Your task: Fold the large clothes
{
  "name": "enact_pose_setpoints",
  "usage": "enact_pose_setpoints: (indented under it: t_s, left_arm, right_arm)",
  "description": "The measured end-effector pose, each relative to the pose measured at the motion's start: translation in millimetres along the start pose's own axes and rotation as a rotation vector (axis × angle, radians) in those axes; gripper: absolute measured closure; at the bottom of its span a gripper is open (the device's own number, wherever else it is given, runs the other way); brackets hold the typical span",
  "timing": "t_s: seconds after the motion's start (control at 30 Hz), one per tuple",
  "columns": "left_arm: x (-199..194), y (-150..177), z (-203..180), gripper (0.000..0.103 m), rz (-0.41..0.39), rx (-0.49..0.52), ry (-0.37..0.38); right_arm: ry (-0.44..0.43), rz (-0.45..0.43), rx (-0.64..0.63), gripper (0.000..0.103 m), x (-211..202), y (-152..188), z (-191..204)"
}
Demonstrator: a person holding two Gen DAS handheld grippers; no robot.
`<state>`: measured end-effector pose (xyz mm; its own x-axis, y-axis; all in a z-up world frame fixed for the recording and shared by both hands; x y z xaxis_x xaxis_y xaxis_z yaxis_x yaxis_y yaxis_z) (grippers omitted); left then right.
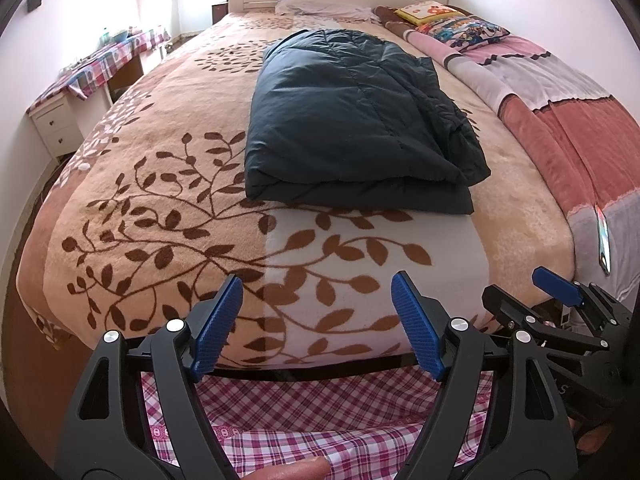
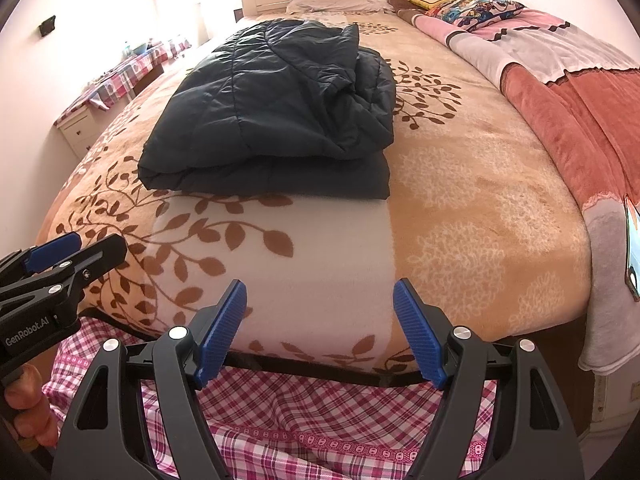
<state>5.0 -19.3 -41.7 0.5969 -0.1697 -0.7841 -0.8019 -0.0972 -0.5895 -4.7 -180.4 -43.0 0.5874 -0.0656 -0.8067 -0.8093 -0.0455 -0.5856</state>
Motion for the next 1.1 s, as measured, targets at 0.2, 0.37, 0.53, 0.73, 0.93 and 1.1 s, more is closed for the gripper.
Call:
enact_pose_setpoints:
  t_s: [0.2, 0.37, 0.53, 0.73, 0.93, 1.1]
  left_arm:
    - [0.1, -0.1, -0.2, 0.027, 0.0, 0.0, 0.0]
    - [0.0, 0.2, -0.7, 0.027, 0.0, 0.0, 0.0]
    - [0.2, 1.1, -1.8, 0.027, 0.002, -0.001, 0.002]
    - [0.4, 1.1, -2.2, 0.027, 0.003, -0.002, 0.001]
    - [1.4, -0.1, -1.0, 0.031, -0.001, 0.0, 0.012]
    - [6.2, 1.4, 1.8, 0.031, 0.021, -0.008, 0.007]
  right_arm:
    - [0.001, 0.001, 0.002, 0.029, -0.1, 0.1, 0.5]
    - [0.001, 0.003, 0.001, 0.029, 0.6, 0.7, 0.6]
    - [0.001, 0.002, 0.001, 0.029, 0.7, 0.6, 0.6]
    - [0.0, 0.001, -0.001, 0.029, 0.9, 0.6, 0.8]
    - [0.0, 0.002, 0.002, 0.029, 0.9, 0.1, 0.5]
    - [-0.001, 0.008, 0.0, 0.029, 2.3, 1.5, 1.4]
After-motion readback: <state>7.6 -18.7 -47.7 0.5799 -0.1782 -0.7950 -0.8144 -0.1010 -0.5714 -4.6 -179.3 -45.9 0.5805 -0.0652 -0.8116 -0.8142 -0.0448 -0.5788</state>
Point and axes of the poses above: each gripper's, at about its wrist camera, not at the fingertips, and x roughly the way its jaws point, z to its left, y to its underside, the point moved 7 cm from there along x, roughly the way its jaws point, and after that the axes turned 9 degrees about y, right-handed, at the moved point
